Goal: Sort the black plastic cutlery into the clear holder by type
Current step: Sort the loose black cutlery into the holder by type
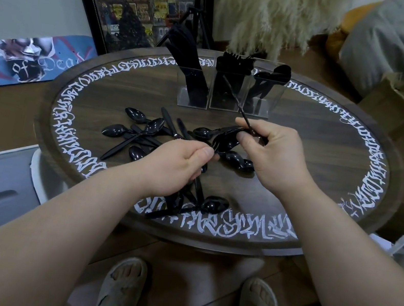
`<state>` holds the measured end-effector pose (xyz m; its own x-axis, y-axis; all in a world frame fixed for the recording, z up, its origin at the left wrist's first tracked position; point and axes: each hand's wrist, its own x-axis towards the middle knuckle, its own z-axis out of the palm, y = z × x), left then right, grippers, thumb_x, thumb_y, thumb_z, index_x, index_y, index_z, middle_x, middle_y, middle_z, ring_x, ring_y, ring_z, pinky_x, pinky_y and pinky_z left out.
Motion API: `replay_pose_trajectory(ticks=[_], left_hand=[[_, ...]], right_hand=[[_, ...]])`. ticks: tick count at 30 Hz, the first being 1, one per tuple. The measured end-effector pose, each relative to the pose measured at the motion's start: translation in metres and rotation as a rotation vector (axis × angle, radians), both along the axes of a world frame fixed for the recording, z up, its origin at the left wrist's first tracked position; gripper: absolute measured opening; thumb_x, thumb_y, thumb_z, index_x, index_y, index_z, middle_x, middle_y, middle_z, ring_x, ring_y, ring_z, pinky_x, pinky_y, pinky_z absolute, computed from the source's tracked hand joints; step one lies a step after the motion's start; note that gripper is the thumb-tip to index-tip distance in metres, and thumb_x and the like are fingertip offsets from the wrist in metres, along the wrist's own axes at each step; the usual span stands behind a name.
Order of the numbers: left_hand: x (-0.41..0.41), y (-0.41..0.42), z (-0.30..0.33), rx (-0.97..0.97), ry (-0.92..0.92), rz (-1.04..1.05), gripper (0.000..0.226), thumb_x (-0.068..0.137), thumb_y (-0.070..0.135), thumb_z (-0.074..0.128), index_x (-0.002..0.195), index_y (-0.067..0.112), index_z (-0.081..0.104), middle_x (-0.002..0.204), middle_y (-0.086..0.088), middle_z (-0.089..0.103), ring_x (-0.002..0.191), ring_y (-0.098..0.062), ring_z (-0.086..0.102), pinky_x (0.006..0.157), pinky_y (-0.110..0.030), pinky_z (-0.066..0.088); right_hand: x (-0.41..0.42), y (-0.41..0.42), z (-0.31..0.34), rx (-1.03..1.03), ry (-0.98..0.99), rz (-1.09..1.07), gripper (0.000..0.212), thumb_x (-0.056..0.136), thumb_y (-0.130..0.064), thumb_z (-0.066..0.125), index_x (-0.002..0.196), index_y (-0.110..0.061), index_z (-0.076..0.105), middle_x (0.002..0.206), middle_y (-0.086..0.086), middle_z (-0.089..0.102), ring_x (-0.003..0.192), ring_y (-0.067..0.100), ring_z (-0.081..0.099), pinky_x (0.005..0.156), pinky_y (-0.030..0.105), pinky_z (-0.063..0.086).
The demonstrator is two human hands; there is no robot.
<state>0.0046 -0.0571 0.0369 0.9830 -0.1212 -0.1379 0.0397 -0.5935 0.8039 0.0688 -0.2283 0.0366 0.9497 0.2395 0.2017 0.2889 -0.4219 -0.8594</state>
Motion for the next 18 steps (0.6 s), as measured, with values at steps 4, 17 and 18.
replay_pose_trajectory(ticks=[4, 17, 18], left_hand=[[-0.002, 0.0, 0.001, 0.043, -0.046, -0.052, 0.031, 0.102, 0.029, 0.036, 0.077, 0.02, 0.052, 0.061, 0.007, 0.049, 0.054, -0.005, 0.046, 0.059, -0.026, 0.043], [0.002, 0.001, 0.005, 0.221, -0.091, 0.194, 0.027, 0.101, 0.028, 0.034, 0.09, 0.023, 0.059, 0.068, 0.009, 0.05, 0.066, -0.007, 0.046, 0.064, -0.031, 0.033], [0.004, 0.003, 0.004, 0.238, -0.119, 0.266, 0.027, 0.101, 0.027, 0.034, 0.09, 0.022, 0.058, 0.071, 0.01, 0.051, 0.07, -0.009, 0.048, 0.066, -0.031, 0.033]], right_hand=[[0.0, 0.001, -0.002, -0.052, 0.042, 0.04, 0.024, 0.092, -0.012, 0.06, 0.11, -0.022, 0.071, 0.079, -0.016, 0.066, 0.064, 0.001, 0.058, 0.077, 0.031, 0.055], [0.003, -0.009, 0.007, -0.029, 0.098, -0.05, 0.023, 0.095, -0.023, 0.057, 0.116, -0.022, 0.066, 0.086, -0.008, 0.064, 0.059, 0.009, 0.057, 0.06, 0.026, 0.056], [0.004, -0.011, 0.009, 0.012, 0.117, -0.083, 0.02, 0.094, -0.024, 0.058, 0.112, -0.02, 0.064, 0.078, -0.006, 0.063, 0.053, 0.012, 0.057, 0.058, 0.03, 0.057]])
